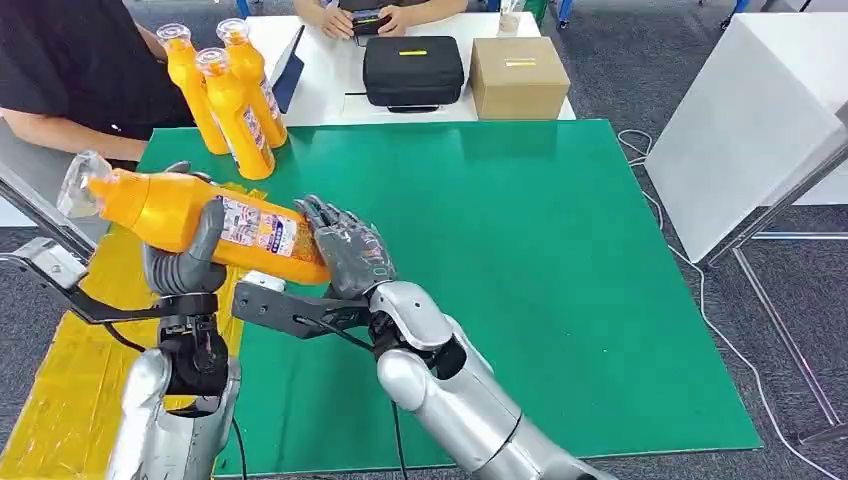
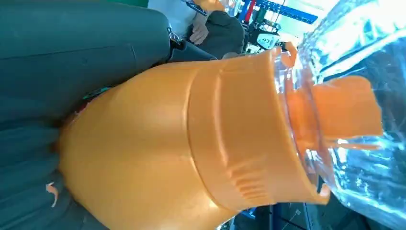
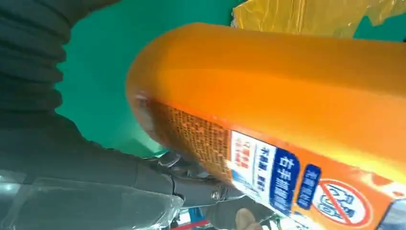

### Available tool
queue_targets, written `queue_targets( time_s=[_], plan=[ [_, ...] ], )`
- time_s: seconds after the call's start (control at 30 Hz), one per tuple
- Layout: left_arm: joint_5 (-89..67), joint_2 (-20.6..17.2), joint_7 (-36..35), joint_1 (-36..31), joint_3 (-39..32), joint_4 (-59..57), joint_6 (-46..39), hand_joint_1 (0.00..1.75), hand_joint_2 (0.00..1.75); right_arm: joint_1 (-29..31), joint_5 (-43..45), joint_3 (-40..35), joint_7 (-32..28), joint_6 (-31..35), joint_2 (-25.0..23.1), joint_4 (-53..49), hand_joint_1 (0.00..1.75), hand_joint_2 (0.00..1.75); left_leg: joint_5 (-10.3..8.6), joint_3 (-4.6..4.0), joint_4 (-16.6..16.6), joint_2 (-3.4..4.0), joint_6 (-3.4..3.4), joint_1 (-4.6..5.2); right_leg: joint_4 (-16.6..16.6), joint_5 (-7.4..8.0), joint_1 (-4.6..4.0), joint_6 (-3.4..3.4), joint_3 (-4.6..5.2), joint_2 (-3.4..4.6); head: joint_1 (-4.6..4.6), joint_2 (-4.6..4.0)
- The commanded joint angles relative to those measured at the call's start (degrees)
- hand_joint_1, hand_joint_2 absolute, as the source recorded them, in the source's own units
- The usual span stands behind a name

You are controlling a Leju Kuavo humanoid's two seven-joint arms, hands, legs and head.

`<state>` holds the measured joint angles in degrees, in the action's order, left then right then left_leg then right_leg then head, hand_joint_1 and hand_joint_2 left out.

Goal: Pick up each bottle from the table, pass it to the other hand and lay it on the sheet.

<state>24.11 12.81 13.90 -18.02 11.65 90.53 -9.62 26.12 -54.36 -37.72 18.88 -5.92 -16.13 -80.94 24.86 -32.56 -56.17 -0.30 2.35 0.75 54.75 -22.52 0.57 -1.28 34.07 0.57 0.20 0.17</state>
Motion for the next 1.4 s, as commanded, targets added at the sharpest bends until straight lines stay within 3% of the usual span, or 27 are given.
queue_targets(
  time_s=[0.03,0.67,0.97,1.23,1.4],
  plan=[
    [-0.21,-0.19,-0.21,-1.29,-2.64,-0.22,0.34,1.75,1.75,0.01,0.21,0.16,-0.68,0.31,2.90,-1.74,0.00,0.00,0.11,0.24,0.00,0.01,-0.15,-0.06,-0.05,-0.10,-0.06,0.04,-0.27,-0.06,-0.04,0.00],
    [-2.97,-0.71,0.74,0.07,-4.02,0.53,-0.46,1.75,1.75,-2.37,-0.28,2.29,-2.64,0.63,3.70,-6.67,0.00,0.00,0.08,0.17,0.01,-0.01,-0.14,-0.05,-0.05,-0.07,-0.05,0.04,-0.20,-0.07,-0.02,0.00],
    [-10.14,-3.25,3.63,-0.80,-7.48,-3.40,-2.99,1.75,1.75,-9.44,-3.57,7.67,-5.52,5.05,10.39,-27.32,0.00,0.00,0.10,0.22,0.01,-0.21,-0.15,-0.06,-0.07,-0.14,-0.07,0.04,-0.32,-0.27,-0.04,0.00],
    [-42.14,-5.05,5.08,-13.42,-4.14,-20.26,-17.18,1.75,1.75,-15.49,-8.32,10.09,-1.58,7.22,13.65,-34.78,0.00,0.00,0.04,0.17,-0.04,-0.48,-0.19,-0.06,-0.05,-0.15,-0.08,0.06,-0.32,-0.53,-0.04,0.00],
    [-76.01,-6.47,1.40,-20.31,2.37,-35.23,-30.38,1.75,1.75,-16.78,-6.92,11.35,-1.63,7.83,14.42,-34.78,0.00,0.00,-0.01,0.15,0.01,-0.33,-0.10,0.00,-0.07,-0.07,-0.03,0.02,-0.21,-0.37,-0.02,0.02]
  ],
)
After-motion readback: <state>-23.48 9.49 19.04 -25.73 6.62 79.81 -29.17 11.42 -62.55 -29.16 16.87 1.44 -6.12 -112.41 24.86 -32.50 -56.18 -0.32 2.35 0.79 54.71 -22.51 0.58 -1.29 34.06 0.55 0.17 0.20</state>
